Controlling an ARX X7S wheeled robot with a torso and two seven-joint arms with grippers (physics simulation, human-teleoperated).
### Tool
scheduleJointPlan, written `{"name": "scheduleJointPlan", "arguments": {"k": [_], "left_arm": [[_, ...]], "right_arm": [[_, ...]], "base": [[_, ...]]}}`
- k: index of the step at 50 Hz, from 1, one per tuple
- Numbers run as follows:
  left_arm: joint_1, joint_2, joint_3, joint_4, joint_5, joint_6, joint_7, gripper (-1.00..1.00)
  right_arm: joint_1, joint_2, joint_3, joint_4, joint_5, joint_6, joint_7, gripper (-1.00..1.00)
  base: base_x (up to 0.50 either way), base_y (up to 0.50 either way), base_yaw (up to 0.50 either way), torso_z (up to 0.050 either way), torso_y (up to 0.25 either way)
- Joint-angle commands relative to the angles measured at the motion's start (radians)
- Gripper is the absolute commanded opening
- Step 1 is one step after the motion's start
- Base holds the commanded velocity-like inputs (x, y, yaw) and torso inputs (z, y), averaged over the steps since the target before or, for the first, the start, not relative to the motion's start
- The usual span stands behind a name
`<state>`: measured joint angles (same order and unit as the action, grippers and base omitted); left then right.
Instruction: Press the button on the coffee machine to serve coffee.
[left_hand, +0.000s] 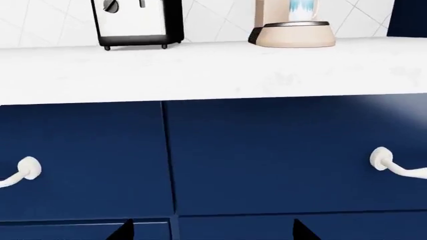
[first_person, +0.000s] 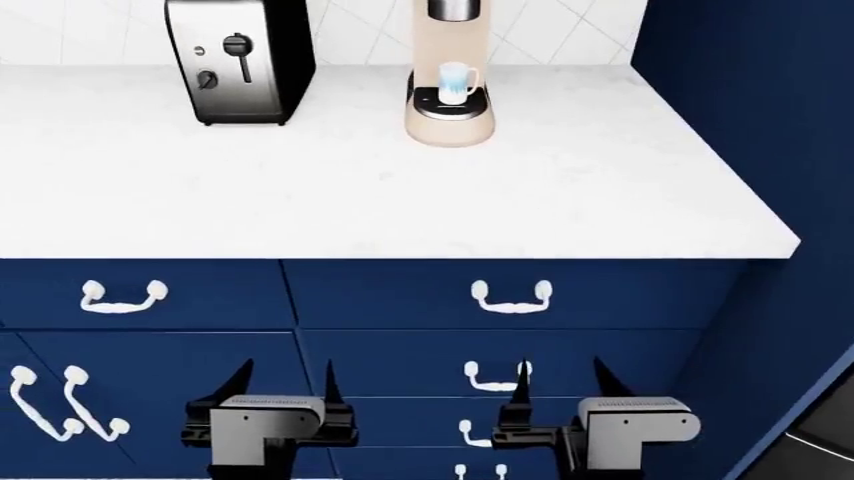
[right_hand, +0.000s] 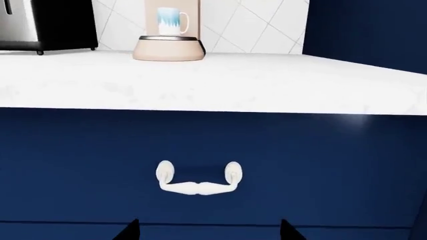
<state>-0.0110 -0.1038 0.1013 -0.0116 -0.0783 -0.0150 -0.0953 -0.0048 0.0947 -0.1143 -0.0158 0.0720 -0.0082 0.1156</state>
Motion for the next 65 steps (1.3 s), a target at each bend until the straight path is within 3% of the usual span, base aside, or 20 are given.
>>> {"name": "scheduleJointPlan", "arguments": {"k": [1,11,52,65], "left_arm": [[-0.005,-0.009,0.008,-0.012,-0.017,0.01,-0.012,1.0],[0.0,-0.016,0.024,-0.015,-0.01,0.026,-0.026,1.0],[0.004,-0.064,0.021,-0.026,-0.074,0.051,-0.026,1.0],[-0.022,-0.028,0.064,-0.011,-0.051,0.006,-0.071,1.0]], "right_arm": [[0.002,0.013,-0.016,-0.003,0.007,0.005,0.019,1.0],[-0.001,0.019,-0.023,-0.014,0.02,0.015,0.034,1.0],[0.016,0.05,-0.068,0.005,0.029,0.021,0.07,1.0],[0.017,0.055,-0.071,0.004,0.043,0.028,0.082,1.0]], "base": [[0.0,0.0,0.0,0.0,0.0],[0.0,0.0,0.0,0.003,0.0],[0.0,0.0,0.0,0.05,0.0],[0.0,0.0,0.0,0.0,0.0]]}}
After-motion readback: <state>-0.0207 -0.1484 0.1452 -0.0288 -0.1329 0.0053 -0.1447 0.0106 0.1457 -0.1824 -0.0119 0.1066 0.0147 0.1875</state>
